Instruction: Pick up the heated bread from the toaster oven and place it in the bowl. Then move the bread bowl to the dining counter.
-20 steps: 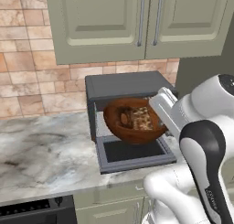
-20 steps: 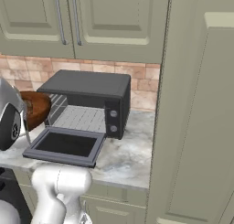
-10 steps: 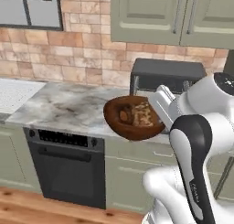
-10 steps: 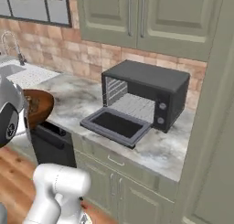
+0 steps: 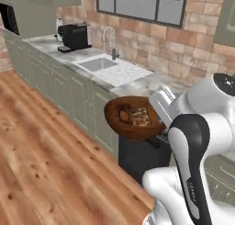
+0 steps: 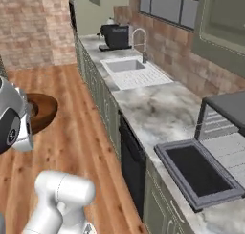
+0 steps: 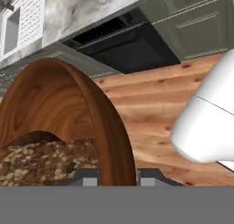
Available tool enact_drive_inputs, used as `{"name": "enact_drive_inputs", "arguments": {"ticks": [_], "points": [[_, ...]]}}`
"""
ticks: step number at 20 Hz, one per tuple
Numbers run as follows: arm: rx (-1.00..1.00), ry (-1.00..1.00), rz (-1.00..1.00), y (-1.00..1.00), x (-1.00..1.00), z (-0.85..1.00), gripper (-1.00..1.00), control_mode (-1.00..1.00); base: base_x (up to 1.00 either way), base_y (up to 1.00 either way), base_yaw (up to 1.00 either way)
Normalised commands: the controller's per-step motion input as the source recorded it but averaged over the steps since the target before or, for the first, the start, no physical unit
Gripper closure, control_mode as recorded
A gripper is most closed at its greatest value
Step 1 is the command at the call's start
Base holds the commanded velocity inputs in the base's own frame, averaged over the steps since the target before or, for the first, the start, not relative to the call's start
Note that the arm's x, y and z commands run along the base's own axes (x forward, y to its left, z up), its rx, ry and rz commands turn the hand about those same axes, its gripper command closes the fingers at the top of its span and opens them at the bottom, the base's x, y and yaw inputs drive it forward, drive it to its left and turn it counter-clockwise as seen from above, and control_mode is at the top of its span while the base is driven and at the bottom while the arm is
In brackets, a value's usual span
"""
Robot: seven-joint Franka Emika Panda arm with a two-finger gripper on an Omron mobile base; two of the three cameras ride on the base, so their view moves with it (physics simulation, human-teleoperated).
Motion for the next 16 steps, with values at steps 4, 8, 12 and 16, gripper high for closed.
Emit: {"name": "enact_drive_inputs", "arguments": {"ticks": [4,8,12,16], "points": [[0.00,0.00,0.00,0.00,0.00,0.00,1.00,1.00,0.00,0.00,1.00],[0.00,0.00,0.00,0.00,0.00,0.00,1.00,1.00,0.22,0.15,0.86],[0.00,0.00,0.00,0.00,0.00,0.00,1.00,1.00,0.97,0.31,0.48],[0.00,0.00,0.00,0.00,0.00,0.00,1.00,1.00,0.64,0.23,0.63]]}}
